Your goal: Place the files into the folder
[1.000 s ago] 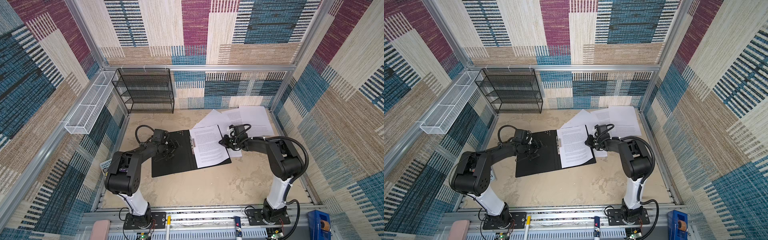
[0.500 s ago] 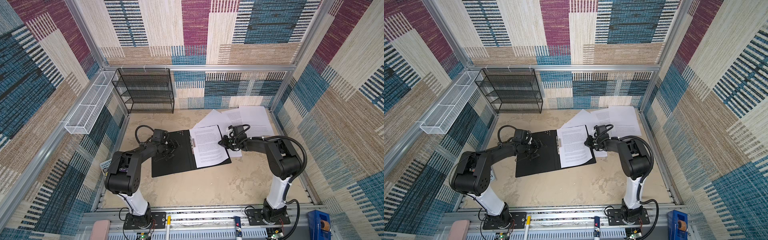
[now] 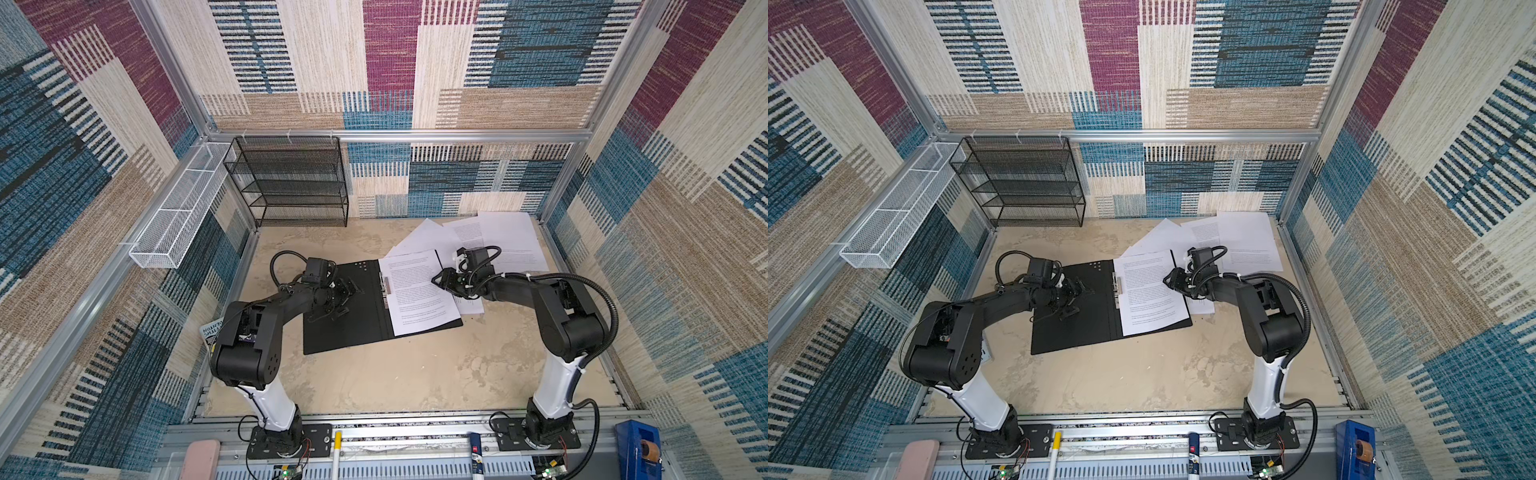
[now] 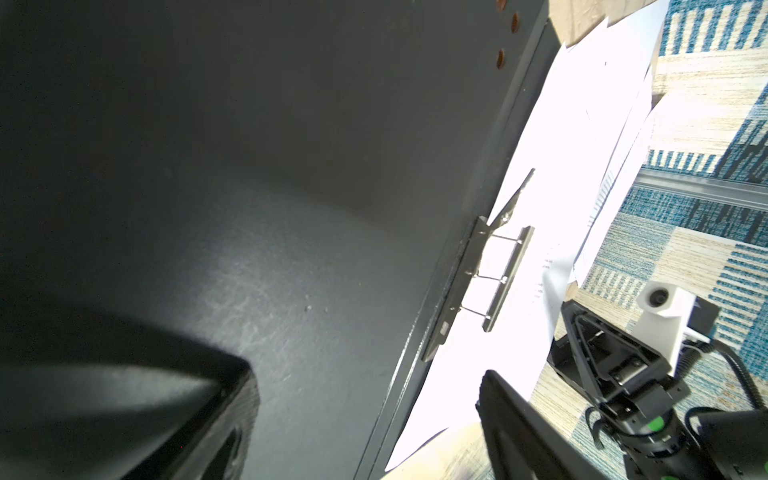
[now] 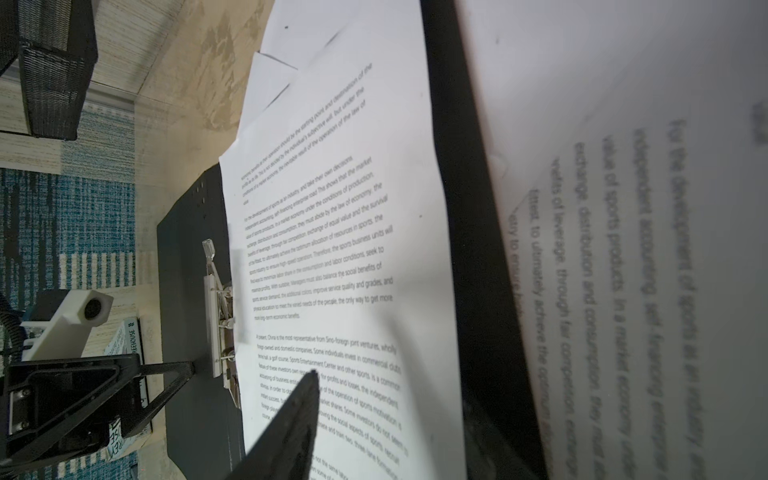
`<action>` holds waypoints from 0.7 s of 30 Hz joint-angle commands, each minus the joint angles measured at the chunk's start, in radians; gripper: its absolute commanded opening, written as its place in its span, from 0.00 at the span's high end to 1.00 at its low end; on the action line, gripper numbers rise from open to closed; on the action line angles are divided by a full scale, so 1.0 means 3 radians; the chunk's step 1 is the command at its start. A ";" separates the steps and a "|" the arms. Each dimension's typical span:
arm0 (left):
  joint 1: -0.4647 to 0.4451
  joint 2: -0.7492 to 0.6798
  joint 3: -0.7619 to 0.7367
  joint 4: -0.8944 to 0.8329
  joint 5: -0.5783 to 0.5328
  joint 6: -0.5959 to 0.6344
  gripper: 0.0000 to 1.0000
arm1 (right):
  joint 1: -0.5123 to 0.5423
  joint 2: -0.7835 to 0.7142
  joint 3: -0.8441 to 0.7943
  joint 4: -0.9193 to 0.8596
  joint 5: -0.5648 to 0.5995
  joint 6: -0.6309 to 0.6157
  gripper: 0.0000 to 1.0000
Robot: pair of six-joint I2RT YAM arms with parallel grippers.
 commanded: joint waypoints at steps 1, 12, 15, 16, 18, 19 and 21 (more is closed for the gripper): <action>0.0008 0.0061 -0.0029 -0.0434 -0.0290 0.0054 0.15 | 0.0006 -0.0038 -0.0011 -0.0044 0.0111 -0.0002 0.45; 0.0024 0.0073 -0.0033 -0.0445 -0.0280 0.0063 0.15 | 0.0013 -0.0014 -0.0016 -0.0178 0.0252 0.0043 0.39; 0.0029 0.0081 -0.0033 -0.0445 -0.0267 0.0053 0.15 | 0.0027 -0.0013 -0.0010 -0.0200 0.0272 0.0055 0.39; 0.0029 0.0081 -0.0032 -0.0445 -0.0264 0.0053 0.15 | 0.0032 -0.0013 -0.0010 -0.0219 0.0293 0.0058 0.39; 0.0029 0.0083 -0.0033 -0.0444 -0.0264 0.0055 0.15 | 0.0037 -0.0018 -0.0016 -0.0235 0.0307 0.0072 0.39; 0.0033 0.0080 -0.0033 -0.0444 -0.0264 0.0061 0.15 | 0.0042 -0.0022 -0.0015 -0.0250 0.0325 0.0082 0.39; 0.0034 0.0076 -0.0032 -0.0445 -0.0261 0.0060 0.15 | 0.0052 -0.0028 -0.0023 -0.0278 0.0369 0.0094 0.38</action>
